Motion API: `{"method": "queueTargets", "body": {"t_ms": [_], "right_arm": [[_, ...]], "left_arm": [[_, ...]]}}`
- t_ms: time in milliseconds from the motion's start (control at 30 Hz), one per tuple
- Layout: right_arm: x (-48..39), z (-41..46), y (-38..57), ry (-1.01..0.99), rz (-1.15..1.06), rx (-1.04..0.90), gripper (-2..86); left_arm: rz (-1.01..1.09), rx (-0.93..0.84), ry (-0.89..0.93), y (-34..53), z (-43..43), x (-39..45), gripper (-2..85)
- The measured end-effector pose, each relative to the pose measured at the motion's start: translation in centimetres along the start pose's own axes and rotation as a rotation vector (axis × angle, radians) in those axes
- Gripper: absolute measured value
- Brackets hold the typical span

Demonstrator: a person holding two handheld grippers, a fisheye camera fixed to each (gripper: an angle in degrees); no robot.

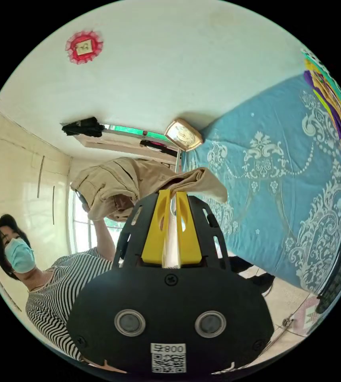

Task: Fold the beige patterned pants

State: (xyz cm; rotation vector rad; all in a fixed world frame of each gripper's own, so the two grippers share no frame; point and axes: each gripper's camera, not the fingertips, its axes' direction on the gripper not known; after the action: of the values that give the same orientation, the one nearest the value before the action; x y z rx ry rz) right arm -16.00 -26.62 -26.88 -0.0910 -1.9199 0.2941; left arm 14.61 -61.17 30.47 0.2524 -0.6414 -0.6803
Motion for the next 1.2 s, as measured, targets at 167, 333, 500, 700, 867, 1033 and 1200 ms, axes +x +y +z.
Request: {"method": "queueTargets", "body": {"t_ms": [167, 333, 500, 700, 867, 1033, 1200], "right_arm": [[6.5, 3.7, 3.4, 0.012, 0.069, -0.054, 3.6], [7.3, 5.2, 4.7, 0.042, -0.05, -0.038, 6.5], [6.0, 5.0, 5.2, 0.196, -0.235, 0.04, 9.4], [6.0, 4.7, 3.9, 0.255, -0.35, 0.183, 10.2], [7.1, 3.6, 4.4, 0.236, -0.397, 0.228, 10.3], [7.8, 1.8, 6.4, 0.34, -0.454, 0.293, 11.3], [7.1, 2.0, 9.1, 0.304, -0.637, 0.349, 12.4]], "left_arm": [[0.077, -0.076, -0.043, -1.8, 2.2, 6.8, -0.4], [0.115, -0.089, -0.076, -2.9, 2.5, 12.0, -0.4], [0.146, -0.1, -0.084, -3.1, 2.6, 16.2, -0.4], [0.162, -0.113, -0.131, -2.8, 1.8, 20.3, -0.4], [0.179, -0.074, -0.156, -2.8, -0.4, 23.1, -0.3], [0.199, -0.046, -0.141, -2.7, -2.2, 25.3, -0.3], [0.206, -0.053, -0.112, -2.2, -2.9, 26.7, -0.3]]}}
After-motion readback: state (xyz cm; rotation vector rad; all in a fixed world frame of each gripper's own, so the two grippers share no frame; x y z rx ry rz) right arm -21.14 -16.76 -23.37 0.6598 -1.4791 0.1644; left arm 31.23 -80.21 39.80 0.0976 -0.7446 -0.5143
